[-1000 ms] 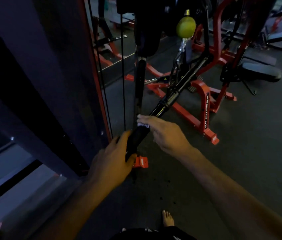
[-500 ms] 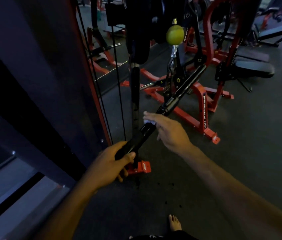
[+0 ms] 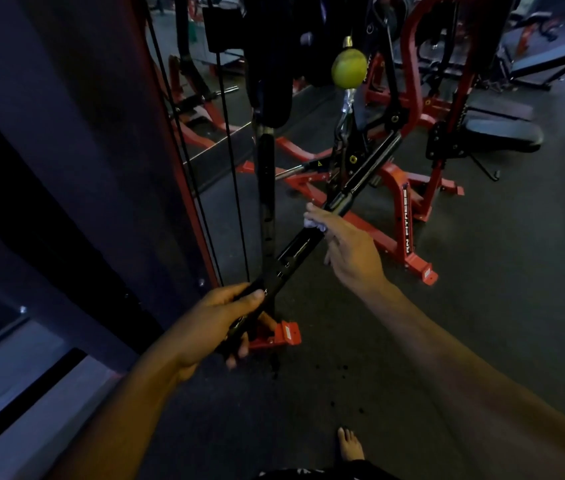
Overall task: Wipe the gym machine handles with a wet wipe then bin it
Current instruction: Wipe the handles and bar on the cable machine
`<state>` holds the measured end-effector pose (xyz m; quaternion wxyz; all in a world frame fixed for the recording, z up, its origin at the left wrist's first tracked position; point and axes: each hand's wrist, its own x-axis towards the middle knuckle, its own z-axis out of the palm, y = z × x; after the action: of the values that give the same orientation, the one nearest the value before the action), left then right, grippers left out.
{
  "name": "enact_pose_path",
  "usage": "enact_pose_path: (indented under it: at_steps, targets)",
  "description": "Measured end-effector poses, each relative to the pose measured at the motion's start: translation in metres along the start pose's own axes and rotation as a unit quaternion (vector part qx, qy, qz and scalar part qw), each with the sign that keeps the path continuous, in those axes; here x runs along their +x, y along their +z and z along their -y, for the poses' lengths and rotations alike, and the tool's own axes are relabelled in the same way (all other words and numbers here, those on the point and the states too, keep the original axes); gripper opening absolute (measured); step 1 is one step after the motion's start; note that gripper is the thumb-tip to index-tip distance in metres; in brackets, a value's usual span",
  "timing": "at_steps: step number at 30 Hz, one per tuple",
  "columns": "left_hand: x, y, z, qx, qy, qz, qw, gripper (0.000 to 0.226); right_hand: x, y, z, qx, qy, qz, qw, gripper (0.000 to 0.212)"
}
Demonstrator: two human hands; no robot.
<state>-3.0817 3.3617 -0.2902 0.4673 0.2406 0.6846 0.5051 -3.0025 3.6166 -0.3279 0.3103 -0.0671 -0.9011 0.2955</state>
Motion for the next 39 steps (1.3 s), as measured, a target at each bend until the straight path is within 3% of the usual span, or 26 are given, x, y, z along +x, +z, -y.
enact_pose_path:
  at_steps: [3,6,8,11,14,19,22,26,32,39]
  targets:
    - [0.0,0.0,-0.004,-0.033,-0.013,0.01,0.999,0.028,-0.015,0.021,0.021,0.021,-0.032,0.009,0.999,0.053]
    - [0.0,0.001,0.001,-0.016,-0.005,-0.035,0.999,0.025,-0.028,0.031,0.033,0.043,-0.074,0.065,0.994,0.052]
    - [0.0,0.001,0.011,0.052,0.04,-0.099,0.993,0.024,-0.018,0.025,0.024,0.039,-0.07,0.075,0.994,0.053]
    - [-0.001,0.002,0.027,0.22,0.126,-0.207,0.945,0.044,0.001,0.017,0.004,0.022,-0.007,0.027,0.999,0.059]
    - [0.001,0.006,0.031,0.22,0.177,-0.247,0.927,0.04,0.0,0.022,0.014,0.01,0.004,-0.003,1.0,0.056]
    - [-0.002,0.003,0.03,0.182,0.157,-0.237,0.941,0.041,-0.008,0.025,0.022,-0.026,-0.088,0.043,0.995,0.05]
    - [-0.003,-0.003,0.027,0.149,0.131,-0.208,0.958,0.038,0.006,0.009,-0.003,-0.039,-0.054,0.011,0.998,0.048]
    - [-0.002,0.0,0.017,0.121,0.121,-0.201,0.964,0.028,0.003,0.006,-0.002,0.046,0.016,-0.023,0.999,0.054]
    - [0.003,0.019,0.011,0.093,0.114,-0.238,0.96,0.016,-0.017,0.02,0.018,0.098,-0.037,0.063,0.992,0.058]
    - [0.001,0.028,0.004,0.06,0.098,-0.202,0.973,0.03,0.009,0.006,-0.021,0.069,-0.01,-0.054,0.996,0.054]
